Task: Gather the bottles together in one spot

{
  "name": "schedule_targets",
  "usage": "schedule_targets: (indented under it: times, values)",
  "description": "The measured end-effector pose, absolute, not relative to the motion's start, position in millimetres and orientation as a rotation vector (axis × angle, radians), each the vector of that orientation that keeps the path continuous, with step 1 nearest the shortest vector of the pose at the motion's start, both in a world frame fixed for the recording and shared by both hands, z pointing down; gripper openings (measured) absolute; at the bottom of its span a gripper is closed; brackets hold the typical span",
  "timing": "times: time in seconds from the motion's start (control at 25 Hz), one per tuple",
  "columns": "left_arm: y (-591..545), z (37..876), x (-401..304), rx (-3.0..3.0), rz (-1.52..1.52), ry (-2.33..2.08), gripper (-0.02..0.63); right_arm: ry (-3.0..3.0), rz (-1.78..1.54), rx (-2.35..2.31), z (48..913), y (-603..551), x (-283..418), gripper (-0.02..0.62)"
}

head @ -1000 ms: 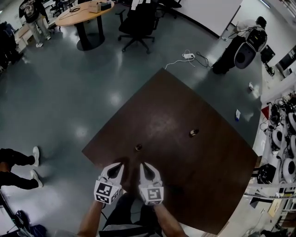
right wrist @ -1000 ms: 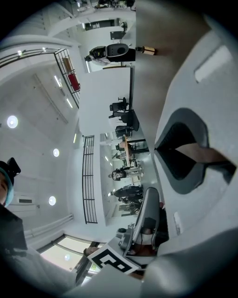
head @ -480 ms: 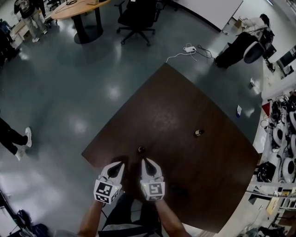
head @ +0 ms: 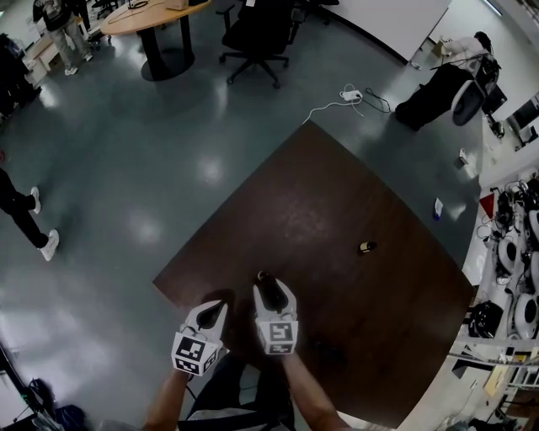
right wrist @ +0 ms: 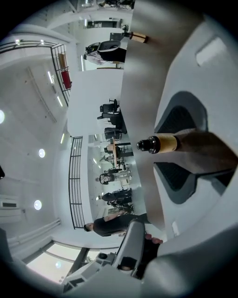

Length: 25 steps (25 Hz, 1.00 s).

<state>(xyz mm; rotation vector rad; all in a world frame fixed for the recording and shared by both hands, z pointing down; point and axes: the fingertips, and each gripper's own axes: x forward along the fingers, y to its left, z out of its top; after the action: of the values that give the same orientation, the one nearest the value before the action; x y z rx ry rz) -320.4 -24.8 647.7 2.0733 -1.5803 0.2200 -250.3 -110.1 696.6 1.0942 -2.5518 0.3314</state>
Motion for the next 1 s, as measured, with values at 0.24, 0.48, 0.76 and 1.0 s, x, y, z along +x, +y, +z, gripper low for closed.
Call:
schedule_targets:
  times: [0.24,0.48,0.76,1.0]
  values:
    - [-22,647,-327,2.068,0.224,-1.584,0.000,-2.519,0.324,1.085,700,-126,-262,0.189]
    - [-21,644,-332,2.070,0.221,-1.593,0.000,-2.496,0.279,1.097,702,-132,-265,0.144]
    - [-16,637,-331,2.086,0.223,-1.598,0.000,-2.515,0.273,1.093,690,-124,-263,0.141]
    - [-9,625,-324,2.110,0.222,-1.596,0.000,-2.552,0.268,1.114,665,-105,-250,0.141]
